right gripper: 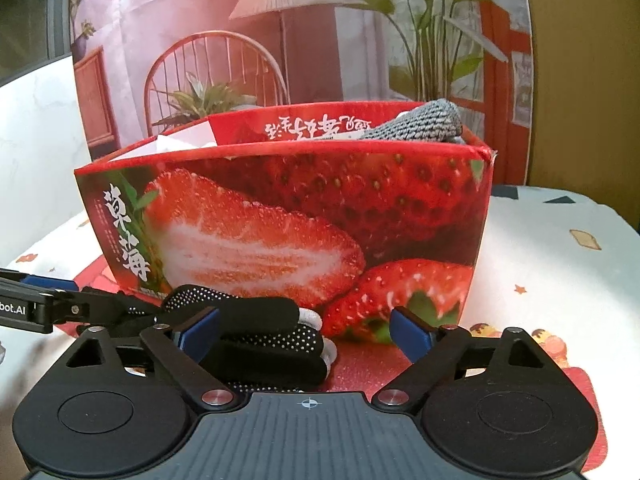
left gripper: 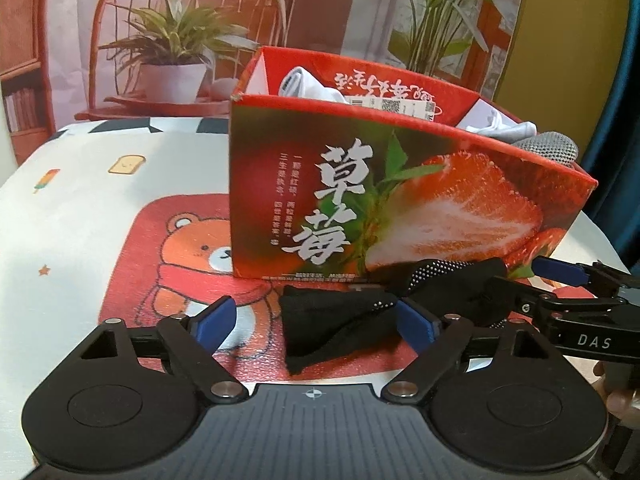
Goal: Organize soft objects
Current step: 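Move both grippers to the black glove beside the box and close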
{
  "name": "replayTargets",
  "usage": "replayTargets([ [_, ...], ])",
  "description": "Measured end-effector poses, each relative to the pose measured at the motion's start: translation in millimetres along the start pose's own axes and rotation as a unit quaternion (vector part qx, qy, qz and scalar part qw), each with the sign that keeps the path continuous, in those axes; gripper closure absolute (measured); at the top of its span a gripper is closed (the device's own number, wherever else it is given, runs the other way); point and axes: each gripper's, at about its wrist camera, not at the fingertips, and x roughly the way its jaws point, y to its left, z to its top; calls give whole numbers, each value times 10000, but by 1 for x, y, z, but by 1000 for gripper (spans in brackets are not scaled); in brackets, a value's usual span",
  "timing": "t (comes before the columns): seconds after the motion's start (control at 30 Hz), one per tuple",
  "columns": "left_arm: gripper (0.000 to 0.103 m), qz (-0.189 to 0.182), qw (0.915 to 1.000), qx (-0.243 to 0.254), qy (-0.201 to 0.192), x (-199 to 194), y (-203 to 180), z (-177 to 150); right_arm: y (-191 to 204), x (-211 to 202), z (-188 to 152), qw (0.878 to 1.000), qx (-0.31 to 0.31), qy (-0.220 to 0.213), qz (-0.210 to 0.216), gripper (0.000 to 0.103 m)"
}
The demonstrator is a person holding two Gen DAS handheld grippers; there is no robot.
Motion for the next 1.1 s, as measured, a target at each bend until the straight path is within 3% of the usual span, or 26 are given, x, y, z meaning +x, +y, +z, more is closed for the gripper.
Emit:
replayTargets([
  [0.17, 22, -94, 9999, -6, 65, 7, -2, 0, -1, 3, -1, 10000, -2, 47, 68, 19],
  [0.33, 42, -352, 9993, -60, 112, 15, -2, 1, -1, 4, -2, 9999, 6, 60, 141, 20],
  [0.83, 43, -702, 9973, 65, 222, 33, -20, -2, -21, 12, -2, 9973, 616, 297, 269, 24],
  [0.97, 43, -677, 9976, 67, 145, 30, -21, -7, -28, 16, -2, 9953, 818, 383, 351, 29],
  [1.1, 51, -691, 9976, 14, 100, 28, -21, -11, -27, 16, -3, 9949, 810, 396, 453, 43],
])
